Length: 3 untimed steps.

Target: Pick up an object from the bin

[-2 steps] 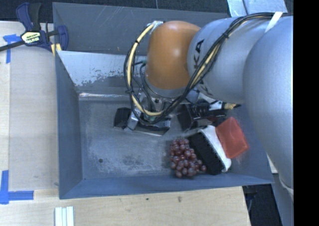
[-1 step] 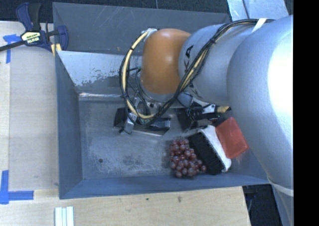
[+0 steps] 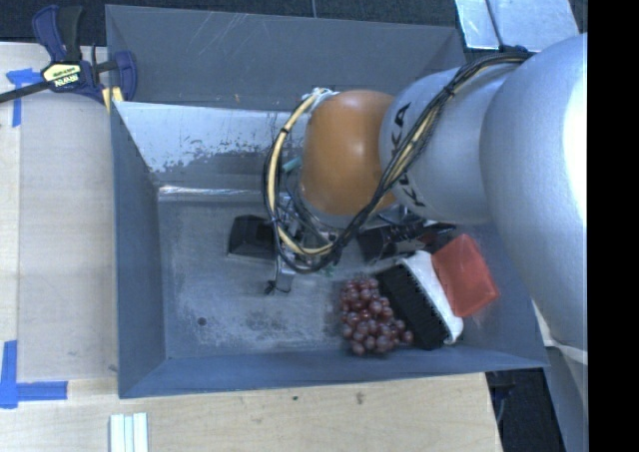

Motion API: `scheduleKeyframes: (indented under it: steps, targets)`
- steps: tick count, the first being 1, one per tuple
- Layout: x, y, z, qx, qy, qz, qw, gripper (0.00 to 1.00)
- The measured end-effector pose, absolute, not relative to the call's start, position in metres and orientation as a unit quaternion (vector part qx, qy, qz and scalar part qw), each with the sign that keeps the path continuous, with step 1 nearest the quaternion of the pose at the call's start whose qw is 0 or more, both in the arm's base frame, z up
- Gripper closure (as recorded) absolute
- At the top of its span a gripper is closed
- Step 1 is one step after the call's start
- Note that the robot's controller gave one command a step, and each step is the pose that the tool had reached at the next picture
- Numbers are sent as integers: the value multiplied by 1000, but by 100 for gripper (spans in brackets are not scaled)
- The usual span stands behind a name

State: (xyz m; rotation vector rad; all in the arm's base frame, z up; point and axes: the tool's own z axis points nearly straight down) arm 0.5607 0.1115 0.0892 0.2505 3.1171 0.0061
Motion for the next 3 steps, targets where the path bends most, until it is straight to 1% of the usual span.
scheduleKeyframes:
  steps: [1, 2, 3]
  targets:
    - [558, 74, 72, 18, 1000, 1, 6, 100]
    - [558, 74, 72, 18, 1000, 1, 6, 100]
    - [554, 76, 169, 47, 999, 0, 4, 100]
